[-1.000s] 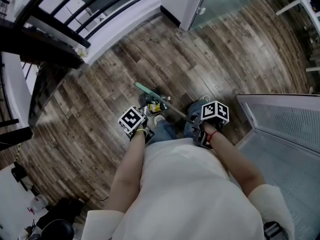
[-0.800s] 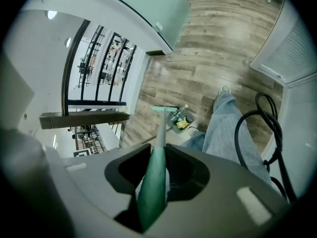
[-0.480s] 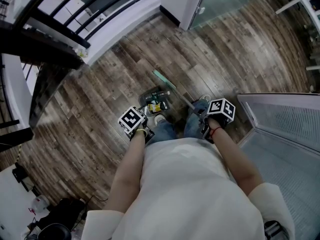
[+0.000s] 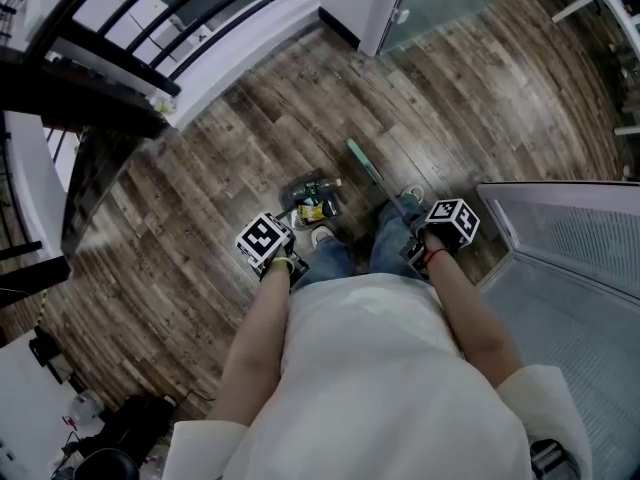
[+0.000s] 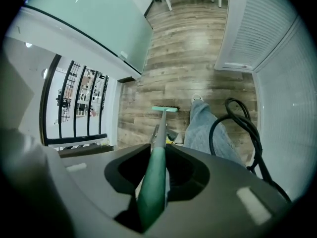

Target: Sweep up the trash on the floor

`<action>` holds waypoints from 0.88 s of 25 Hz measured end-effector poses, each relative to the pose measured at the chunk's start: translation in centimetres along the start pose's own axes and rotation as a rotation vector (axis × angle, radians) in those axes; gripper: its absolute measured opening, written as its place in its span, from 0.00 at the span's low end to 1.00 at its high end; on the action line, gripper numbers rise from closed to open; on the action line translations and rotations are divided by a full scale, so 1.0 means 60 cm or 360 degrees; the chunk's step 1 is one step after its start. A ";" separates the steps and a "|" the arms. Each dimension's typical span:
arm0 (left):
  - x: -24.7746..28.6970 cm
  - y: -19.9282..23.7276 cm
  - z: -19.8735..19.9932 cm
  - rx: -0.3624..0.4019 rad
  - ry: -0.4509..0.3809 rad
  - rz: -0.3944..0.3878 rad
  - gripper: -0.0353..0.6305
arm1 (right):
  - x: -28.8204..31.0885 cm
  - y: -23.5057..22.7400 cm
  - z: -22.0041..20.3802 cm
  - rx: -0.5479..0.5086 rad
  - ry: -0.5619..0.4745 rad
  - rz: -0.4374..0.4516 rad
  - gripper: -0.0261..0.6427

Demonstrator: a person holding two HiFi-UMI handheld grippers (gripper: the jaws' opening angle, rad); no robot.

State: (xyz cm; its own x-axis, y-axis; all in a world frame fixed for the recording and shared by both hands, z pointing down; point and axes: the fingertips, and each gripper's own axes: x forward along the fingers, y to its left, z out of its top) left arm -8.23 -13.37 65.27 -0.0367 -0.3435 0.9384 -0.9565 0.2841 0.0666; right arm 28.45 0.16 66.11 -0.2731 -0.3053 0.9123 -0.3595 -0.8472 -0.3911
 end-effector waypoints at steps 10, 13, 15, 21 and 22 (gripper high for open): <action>-0.009 0.005 0.001 0.0005 0.0012 0.0014 0.18 | 0.018 -0.037 -0.017 0.0039 0.0053 -0.0074 0.19; -0.008 0.006 0.000 0.0013 0.0003 0.0014 0.18 | 0.024 -0.045 -0.017 0.0065 0.0061 -0.0094 0.19; -0.004 0.006 -0.003 0.0012 0.0000 0.0007 0.19 | 0.027 -0.050 -0.015 0.0096 0.0066 -0.0085 0.19; -0.010 0.010 0.000 0.0021 -0.0003 0.0010 0.19 | 0.028 -0.052 -0.020 0.0140 0.0097 -0.0063 0.19; -0.010 0.011 0.000 0.0023 -0.0003 0.0009 0.19 | 0.028 -0.050 -0.023 0.0128 0.0099 -0.0068 0.19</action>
State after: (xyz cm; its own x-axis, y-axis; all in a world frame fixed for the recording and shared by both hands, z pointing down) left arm -8.83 -12.99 64.74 -0.0424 -0.3435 0.9382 -0.9604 0.2729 0.0565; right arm 27.86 2.81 68.66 -0.3146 -0.2427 0.9177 -0.2997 -0.8919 -0.3386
